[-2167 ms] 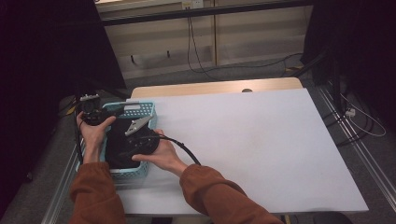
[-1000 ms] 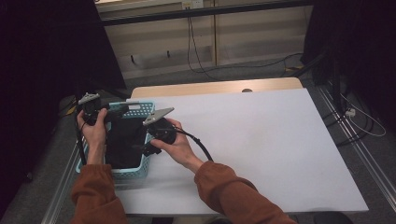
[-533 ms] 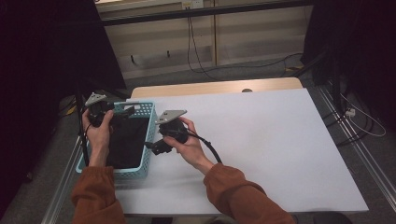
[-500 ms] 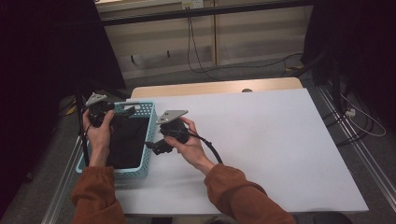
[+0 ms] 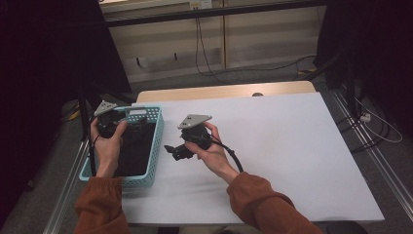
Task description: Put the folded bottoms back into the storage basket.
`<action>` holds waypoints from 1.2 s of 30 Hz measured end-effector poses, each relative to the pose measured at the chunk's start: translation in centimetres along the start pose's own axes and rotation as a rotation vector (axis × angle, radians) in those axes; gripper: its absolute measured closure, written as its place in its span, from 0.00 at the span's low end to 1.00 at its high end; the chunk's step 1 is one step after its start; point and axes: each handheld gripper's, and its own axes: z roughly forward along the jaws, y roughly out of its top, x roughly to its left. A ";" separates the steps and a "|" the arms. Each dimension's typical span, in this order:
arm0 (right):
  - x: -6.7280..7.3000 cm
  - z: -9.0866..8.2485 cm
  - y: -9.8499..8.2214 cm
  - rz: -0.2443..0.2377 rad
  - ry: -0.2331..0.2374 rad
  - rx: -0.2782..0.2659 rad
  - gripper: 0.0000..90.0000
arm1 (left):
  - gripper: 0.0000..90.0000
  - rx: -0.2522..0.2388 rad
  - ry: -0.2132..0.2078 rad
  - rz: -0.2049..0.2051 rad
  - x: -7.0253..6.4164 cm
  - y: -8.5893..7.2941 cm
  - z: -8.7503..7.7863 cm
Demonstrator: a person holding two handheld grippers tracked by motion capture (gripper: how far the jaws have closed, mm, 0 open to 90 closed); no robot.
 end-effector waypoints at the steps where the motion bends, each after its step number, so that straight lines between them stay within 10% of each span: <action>1: -0.1 -0.2 -0.1 0.001 -0.006 -0.002 0.08 | 0.06 -0.001 0.000 0.000 -0.1 0.0 -0.2; 22: -1.8 -5.2 -3.1 0.019 -0.097 -0.014 0.08 | 0.07 -0.030 -0.002 0.066 -4.5 -2.0 -2.8; 28: -1.5 -6.2 -3.6 0.002 -0.108 -0.010 0.07 | 0.12 -0.039 -0.035 0.166 -6.2 -2.8 -3.0; 36: -1.0 -8.0 -4.8 -0.004 -0.133 -0.011 0.05 | 0.09 -0.020 -0.063 0.131 -7.4 -4.2 -2.6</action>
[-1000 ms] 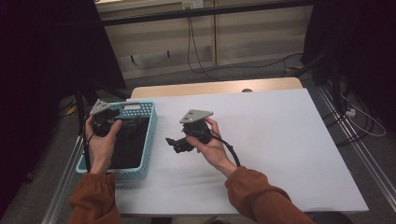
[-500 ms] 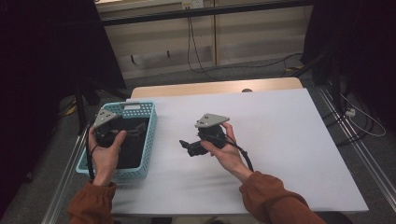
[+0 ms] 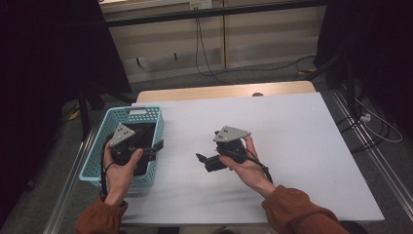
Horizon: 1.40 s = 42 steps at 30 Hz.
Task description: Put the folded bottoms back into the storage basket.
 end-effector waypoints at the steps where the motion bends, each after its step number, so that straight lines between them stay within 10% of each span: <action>1: 0.0 -0.2 -0.2 -0.001 -0.001 0.001 0.05 | 0.08 -0.007 0.000 -0.001 -0.2 -0.1 0.0; 18: -1.8 -4.0 -3.1 0.081 -0.072 -0.020 0.04 | 0.06 -0.024 -0.042 0.009 -4.3 -1.2 0.5; 42: -4.2 -11.2 -6.9 0.198 -0.212 -0.046 0.05 | 0.05 -0.020 -0.064 0.017 -6.5 -3.7 -0.4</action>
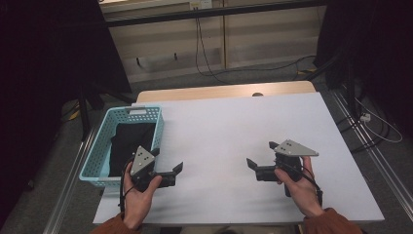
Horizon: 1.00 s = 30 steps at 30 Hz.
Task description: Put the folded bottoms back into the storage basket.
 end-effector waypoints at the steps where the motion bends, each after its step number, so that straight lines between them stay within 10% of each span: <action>1: -0.2 -0.3 -0.1 0.003 -0.006 -0.003 0.04 | 0.05 -0.002 -0.002 -0.011 -0.1 -0.1 0.0; 30: -1.0 -4.4 -4.0 -0.005 -0.126 -0.018 0.04 | 0.05 -0.032 0.038 -0.016 0.2 -1.1 -1.1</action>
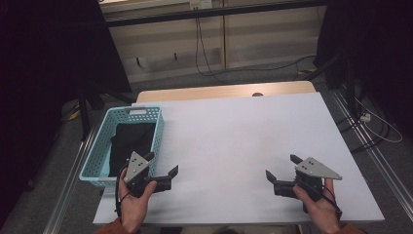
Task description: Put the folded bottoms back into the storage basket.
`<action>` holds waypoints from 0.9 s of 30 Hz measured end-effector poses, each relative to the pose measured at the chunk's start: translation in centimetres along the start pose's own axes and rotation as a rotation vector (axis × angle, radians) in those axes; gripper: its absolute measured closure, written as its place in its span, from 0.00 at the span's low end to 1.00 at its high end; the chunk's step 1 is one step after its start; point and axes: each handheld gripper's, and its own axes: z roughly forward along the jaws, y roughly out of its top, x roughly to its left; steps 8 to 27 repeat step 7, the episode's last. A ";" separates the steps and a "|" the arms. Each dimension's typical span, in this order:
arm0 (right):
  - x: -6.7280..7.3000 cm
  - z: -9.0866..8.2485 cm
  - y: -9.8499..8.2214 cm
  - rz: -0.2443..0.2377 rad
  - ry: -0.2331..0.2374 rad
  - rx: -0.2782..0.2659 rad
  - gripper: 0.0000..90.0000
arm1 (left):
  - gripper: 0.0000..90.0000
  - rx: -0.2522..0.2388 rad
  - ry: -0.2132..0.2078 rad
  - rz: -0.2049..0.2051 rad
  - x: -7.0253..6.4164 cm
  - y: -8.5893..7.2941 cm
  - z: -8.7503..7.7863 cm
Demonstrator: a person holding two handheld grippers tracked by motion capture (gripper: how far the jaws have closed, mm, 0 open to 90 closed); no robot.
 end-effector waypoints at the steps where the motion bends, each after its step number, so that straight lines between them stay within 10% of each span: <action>1: 0.0 0.0 0.1 0.005 -0.004 -0.005 0.05 | 0.04 -0.001 -0.002 -0.002 0.0 0.0 0.1; 27: -0.1 0.2 0.2 0.006 0.002 -0.012 0.04 | 0.04 0.001 -0.008 0.008 0.0 0.0 0.0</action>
